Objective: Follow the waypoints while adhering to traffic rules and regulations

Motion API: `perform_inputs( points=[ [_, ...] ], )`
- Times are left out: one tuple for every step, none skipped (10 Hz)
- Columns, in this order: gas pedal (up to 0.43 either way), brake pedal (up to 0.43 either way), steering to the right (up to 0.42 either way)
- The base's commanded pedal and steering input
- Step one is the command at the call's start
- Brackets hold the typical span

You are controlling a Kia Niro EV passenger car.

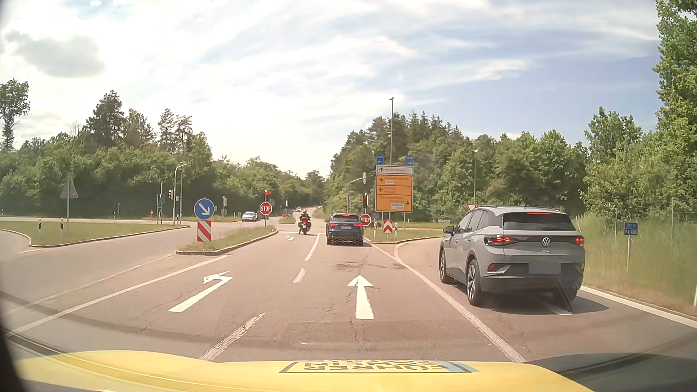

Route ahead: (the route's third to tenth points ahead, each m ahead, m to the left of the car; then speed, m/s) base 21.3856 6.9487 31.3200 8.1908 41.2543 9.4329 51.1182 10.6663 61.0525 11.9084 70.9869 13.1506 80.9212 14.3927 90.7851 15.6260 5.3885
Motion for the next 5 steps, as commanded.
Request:
perform_inputs(
  points=[
    [0.0, 0.146, 0.006],
    [0.0, 0.14, 0.006],
    [0.0, 0.134, 0.006],
    [0.0, 0.14, 0.004],
    [0.0, 0.146, 0.004]
  ],
)
